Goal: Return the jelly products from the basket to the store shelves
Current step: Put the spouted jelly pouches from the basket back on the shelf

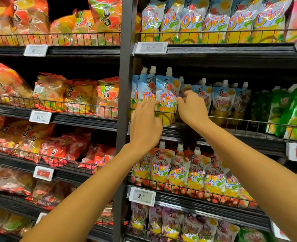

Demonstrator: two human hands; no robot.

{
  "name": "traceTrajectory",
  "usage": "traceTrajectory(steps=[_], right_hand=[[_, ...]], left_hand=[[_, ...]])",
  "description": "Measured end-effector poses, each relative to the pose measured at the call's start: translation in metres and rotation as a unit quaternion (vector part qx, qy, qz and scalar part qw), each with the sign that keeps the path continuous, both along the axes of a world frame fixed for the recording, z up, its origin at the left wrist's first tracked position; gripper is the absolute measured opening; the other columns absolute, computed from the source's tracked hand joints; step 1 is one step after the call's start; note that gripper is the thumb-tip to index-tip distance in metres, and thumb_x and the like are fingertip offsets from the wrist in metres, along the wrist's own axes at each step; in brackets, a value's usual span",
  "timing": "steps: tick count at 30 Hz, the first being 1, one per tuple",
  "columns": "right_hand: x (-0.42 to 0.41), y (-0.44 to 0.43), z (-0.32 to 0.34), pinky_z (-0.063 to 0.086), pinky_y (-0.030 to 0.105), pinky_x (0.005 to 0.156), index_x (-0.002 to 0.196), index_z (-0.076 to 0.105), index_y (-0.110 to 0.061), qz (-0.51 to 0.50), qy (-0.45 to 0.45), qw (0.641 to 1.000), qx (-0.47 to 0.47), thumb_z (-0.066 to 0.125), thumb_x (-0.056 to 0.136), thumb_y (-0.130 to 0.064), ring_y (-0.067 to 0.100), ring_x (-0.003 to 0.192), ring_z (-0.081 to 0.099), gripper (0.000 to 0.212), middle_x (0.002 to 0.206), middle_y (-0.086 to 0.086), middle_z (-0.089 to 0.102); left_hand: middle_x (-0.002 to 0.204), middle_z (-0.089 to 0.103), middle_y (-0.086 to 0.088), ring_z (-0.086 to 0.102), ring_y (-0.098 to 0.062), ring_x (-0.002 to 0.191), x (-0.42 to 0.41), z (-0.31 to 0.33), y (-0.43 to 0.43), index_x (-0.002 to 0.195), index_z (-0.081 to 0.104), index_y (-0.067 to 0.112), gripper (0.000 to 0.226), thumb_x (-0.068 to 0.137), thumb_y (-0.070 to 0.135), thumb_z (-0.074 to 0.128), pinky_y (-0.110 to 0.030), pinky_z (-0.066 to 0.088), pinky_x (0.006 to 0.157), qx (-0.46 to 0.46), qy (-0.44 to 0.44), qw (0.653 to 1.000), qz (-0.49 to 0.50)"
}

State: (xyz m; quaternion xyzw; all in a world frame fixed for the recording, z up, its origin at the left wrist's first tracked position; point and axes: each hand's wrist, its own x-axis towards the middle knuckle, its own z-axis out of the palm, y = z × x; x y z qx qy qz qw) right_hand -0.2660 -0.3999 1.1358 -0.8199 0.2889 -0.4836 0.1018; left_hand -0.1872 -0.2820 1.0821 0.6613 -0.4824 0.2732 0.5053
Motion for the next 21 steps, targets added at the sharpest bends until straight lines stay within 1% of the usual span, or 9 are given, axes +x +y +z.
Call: traceTrajectory(steps=[2, 4, 6, 9, 12, 15, 17, 19, 21], right_hand=[[-0.017, 0.013, -0.015, 0.049, 0.036, 0.090, 0.126, 0.055, -0.008, 0.062, -0.074, 0.995, -0.036, 0.047, 0.101, -0.019, 0.021, 0.108, 0.059, 0.029, 0.115, 0.007, 0.064], [-0.038, 0.027, -0.041, 0.048, 0.030, 0.091, 0.122, 0.058, -0.009, 0.107, -0.130, 0.983, -0.080, 0.048, 0.099, -0.013, 0.016, 0.105, 0.059, 0.026, 0.112, 0.003, 0.065], [-0.061, 0.037, -0.084, 0.047, 0.022, 0.084, 0.112, 0.064, -0.010, 0.131, -0.170, 0.974, -0.073, 0.049, 0.096, -0.009, 0.011, 0.097, 0.061, 0.022, 0.103, 0.000, 0.067], [-0.095, 0.047, -0.176, 0.046, 0.015, 0.075, 0.104, 0.066, -0.014, 0.133, -0.181, 0.974, 0.010, 0.049, 0.093, -0.007, 0.001, 0.087, 0.061, 0.022, 0.093, -0.007, 0.066], [-0.127, 0.053, -0.288, 0.049, 0.021, 0.069, 0.099, 0.067, -0.017, 0.106, -0.127, 0.974, 0.157, 0.051, 0.095, -0.006, 0.005, 0.081, 0.063, 0.020, 0.090, -0.011, 0.067], [-0.159, 0.059, -0.400, 0.051, 0.035, 0.073, 0.092, 0.066, -0.021, 0.037, -0.064, 0.944, 0.323, 0.052, 0.097, -0.004, 0.023, 0.080, 0.064, 0.022, 0.088, 0.003, 0.070], [-0.182, 0.067, -0.471, 0.051, 0.044, 0.073, 0.086, 0.065, -0.016, 0.004, -0.030, 0.915, 0.402, 0.050, 0.099, -0.002, 0.030, 0.079, 0.063, 0.025, 0.087, 0.008, 0.069], [-0.207, 0.081, -0.543, 0.049, 0.038, 0.063, 0.075, 0.062, -0.024, -0.036, 0.004, 0.887, 0.459, 0.050, 0.100, -0.002, 0.018, 0.066, 0.060, 0.035, 0.074, -0.002, 0.067], [-0.228, 0.095, -0.615, 0.046, 0.033, 0.062, 0.074, 0.064, -0.022, -0.083, 0.051, 0.850, 0.518, 0.054, 0.097, -0.001, 0.012, 0.064, 0.056, 0.032, 0.071, -0.002, 0.066]], left_hand=[[0.131, 0.055, 0.002, 0.039, -0.010, 0.129, -0.007, -0.015, 0.003, 0.132, 0.054, 0.016, 0.049, 0.086, 0.000, 0.050, -0.020, 0.026, 0.104, -0.038, -0.002, 0.999, -0.014], [0.117, 0.058, 0.011, 0.043, -0.005, 0.116, -0.019, -0.040, 0.007, 0.122, 0.058, 0.017, 0.041, 0.085, 0.002, 0.051, -0.017, 0.032, 0.098, -0.077, 0.021, 0.996, -0.044], [0.101, 0.052, 0.023, 0.048, -0.008, 0.103, -0.035, -0.080, 0.009, 0.109, 0.059, 0.020, 0.028, 0.085, 0.007, 0.050, -0.023, 0.040, 0.089, -0.082, 0.055, 0.992, -0.079], [0.092, 0.050, 0.019, 0.047, -0.007, 0.091, -0.063, -0.163, 0.010, 0.097, 0.058, 0.019, 0.016, 0.089, 0.007, 0.050, -0.016, 0.037, 0.078, -0.028, 0.120, 0.984, -0.129], [0.084, 0.047, 0.012, 0.043, -0.005, 0.080, -0.087, -0.267, 0.016, 0.096, 0.055, 0.020, 0.013, 0.096, 0.008, 0.050, -0.014, 0.034, 0.070, 0.115, 0.199, 0.960, -0.159], [0.077, 0.049, 0.001, 0.046, -0.009, 0.071, -0.108, -0.372, 0.026, 0.092, 0.057, 0.015, 0.014, 0.101, 0.011, 0.048, -0.019, 0.037, 0.067, 0.224, 0.291, 0.914, -0.171], [0.071, 0.048, 0.001, 0.047, -0.008, 0.064, -0.121, -0.442, 0.035, 0.085, 0.057, 0.012, 0.021, 0.101, 0.005, 0.046, -0.019, 0.040, 0.068, 0.274, 0.393, 0.862, -0.165], [0.066, 0.037, 0.002, 0.034, -0.008, 0.059, -0.135, -0.510, 0.048, 0.077, 0.046, 0.009, 0.027, 0.100, -0.004, 0.042, -0.025, 0.035, 0.068, 0.314, 0.467, 0.811, -0.160], [0.067, 0.046, 0.000, 0.044, -0.007, 0.063, -0.147, -0.583, 0.063, 0.080, 0.050, 0.008, 0.023, 0.097, -0.007, 0.048, -0.021, 0.038, 0.068, 0.400, 0.476, 0.772, -0.133]])
